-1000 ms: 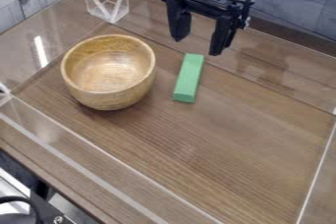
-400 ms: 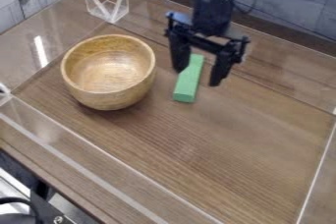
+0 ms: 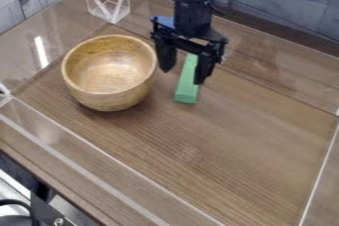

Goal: Put green object into wooden bowl

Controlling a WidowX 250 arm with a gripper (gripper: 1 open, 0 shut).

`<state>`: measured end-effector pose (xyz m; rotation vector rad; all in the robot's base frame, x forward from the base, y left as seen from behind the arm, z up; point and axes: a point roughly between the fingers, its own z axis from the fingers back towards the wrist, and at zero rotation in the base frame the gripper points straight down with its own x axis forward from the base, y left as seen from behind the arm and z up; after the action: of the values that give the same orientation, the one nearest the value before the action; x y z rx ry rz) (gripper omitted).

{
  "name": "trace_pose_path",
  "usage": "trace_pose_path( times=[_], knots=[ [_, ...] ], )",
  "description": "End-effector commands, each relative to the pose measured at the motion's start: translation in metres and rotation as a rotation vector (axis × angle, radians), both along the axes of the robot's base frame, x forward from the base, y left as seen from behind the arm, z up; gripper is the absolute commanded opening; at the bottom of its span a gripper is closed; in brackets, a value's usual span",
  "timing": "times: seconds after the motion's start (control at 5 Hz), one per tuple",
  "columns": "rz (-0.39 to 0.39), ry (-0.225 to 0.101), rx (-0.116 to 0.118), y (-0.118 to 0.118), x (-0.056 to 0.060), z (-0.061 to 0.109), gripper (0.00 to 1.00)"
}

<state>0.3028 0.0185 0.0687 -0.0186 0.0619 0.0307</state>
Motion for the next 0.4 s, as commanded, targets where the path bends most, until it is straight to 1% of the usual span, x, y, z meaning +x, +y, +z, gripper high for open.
trace_pose_path(
  times=[0.0,0.2],
  knots=[
    [0.054,-0.045,-0.003,-0.013,0.007,0.005,1.00],
    [0.077,-0.050,0.000,-0.003,0.007,-0.003,1.00]
  ],
)
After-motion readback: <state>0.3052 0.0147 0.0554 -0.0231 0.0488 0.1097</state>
